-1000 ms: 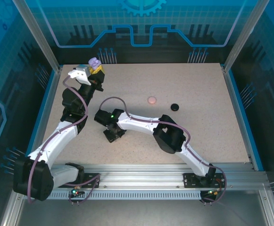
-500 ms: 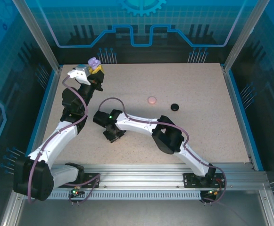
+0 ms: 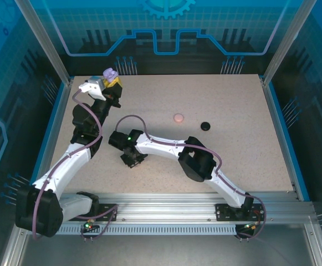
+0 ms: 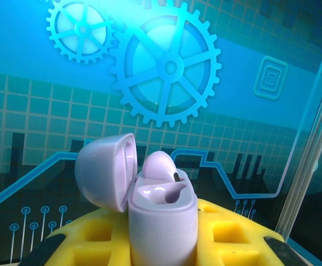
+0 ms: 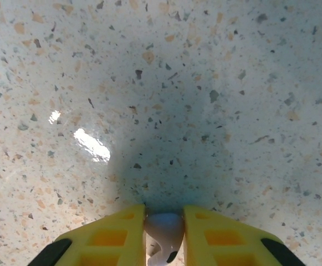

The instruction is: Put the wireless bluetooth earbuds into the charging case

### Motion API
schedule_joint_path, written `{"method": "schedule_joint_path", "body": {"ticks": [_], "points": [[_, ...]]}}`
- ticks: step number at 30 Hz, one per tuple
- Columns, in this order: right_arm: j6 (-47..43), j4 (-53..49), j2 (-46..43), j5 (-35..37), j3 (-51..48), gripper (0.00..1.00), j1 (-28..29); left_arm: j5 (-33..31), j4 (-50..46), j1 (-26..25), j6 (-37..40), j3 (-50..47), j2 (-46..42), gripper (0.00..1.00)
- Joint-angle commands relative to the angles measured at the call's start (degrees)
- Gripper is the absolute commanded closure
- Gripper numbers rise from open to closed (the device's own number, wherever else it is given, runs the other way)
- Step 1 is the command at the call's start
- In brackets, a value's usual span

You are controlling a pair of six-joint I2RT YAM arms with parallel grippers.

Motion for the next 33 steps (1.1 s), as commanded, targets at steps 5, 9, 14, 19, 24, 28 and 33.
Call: {"method": "schedule_joint_path", "body": {"ticks": [5, 9, 14, 19, 24, 28, 33], "points": [[3.49, 3.03, -9.63, 4.70, -8.85, 0.81, -0.61, 2.90, 0.76, 0.54, -2.29, -1.43, -2.53, 1.00], [4.03, 5.25, -15.26, 6.49, -13.48, 0.82, -1.81, 3.89, 0.14, 0.56, -2.87, -2.19, -3.43, 1.00], [4.13, 7.46, -22.78, 8.37, -19.90, 0.82, -4.32, 5.98, -0.61, 0.46, -3.92, -2.89, -3.93, 1.00], [3.06, 8.65, -31.88, 10.67, -26.07, 0.82, -7.93, 8.88, 1.14, -0.34, -5.30, -4.17, -2.90, 1.00], [0.85, 8.63, -41.93, 12.49, -30.52, 0.82, -12.43, 9.84, 3.46, -4.55, -2.19, -5.48, -1.11, 1.00], [-1.76, 8.06, -48.71, 13.16, -31.10, 0.82, -16.06, 10.70, 5.79, -9.00, 0.67, -6.92, 0.33, 1.00], [-6.71, 7.71, -54.43, 13.09, -27.46, 0.82, -18.71, 13.27, 9.10, -13.11, 1.86, -8.97, 2.44, 1.00]]}}
